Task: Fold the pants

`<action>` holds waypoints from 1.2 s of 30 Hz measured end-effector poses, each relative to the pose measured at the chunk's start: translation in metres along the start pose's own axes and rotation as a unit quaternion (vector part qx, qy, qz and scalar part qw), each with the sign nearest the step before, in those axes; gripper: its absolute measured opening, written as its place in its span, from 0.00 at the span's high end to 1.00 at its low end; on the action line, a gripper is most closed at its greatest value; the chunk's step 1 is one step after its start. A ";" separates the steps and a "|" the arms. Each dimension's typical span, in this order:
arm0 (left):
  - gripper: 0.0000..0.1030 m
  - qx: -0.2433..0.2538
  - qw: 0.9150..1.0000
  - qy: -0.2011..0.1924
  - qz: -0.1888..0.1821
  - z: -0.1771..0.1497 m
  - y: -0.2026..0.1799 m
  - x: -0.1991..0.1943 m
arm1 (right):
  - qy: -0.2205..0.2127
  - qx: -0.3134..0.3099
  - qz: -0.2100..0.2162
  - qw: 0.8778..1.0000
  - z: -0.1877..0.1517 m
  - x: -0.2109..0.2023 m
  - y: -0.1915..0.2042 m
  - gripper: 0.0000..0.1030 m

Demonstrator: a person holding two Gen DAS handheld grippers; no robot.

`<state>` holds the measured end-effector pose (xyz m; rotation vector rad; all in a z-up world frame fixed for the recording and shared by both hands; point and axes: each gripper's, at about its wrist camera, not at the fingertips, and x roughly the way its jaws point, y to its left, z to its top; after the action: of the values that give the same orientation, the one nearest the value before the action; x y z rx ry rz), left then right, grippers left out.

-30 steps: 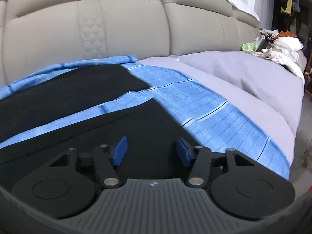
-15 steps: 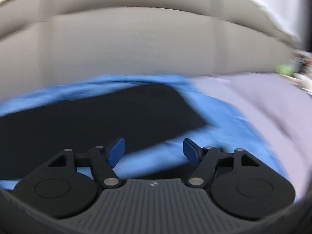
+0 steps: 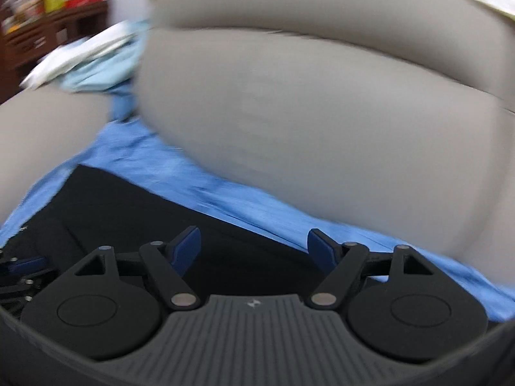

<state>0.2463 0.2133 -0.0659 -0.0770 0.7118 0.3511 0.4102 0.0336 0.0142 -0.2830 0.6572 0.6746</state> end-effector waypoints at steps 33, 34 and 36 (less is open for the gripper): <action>0.53 -0.298 0.942 -0.034 -0.152 0.003 0.133 -0.039 | -0.045 -0.158 0.128 0.978 -0.001 0.037 0.168 0.98; 0.49 -0.317 0.932 -0.030 -0.172 0.003 0.138 -0.037 | -0.057 -0.171 0.114 0.977 -0.011 0.025 0.176 0.98; 0.41 -0.344 0.914 -0.019 -0.214 0.001 0.144 -0.034 | -0.082 -0.203 0.093 0.971 -0.035 -0.001 0.192 0.98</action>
<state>0.1743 0.3386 -0.0357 -0.8829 0.4854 0.1654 0.2670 0.1622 -0.0191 -0.5425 0.3852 1.0036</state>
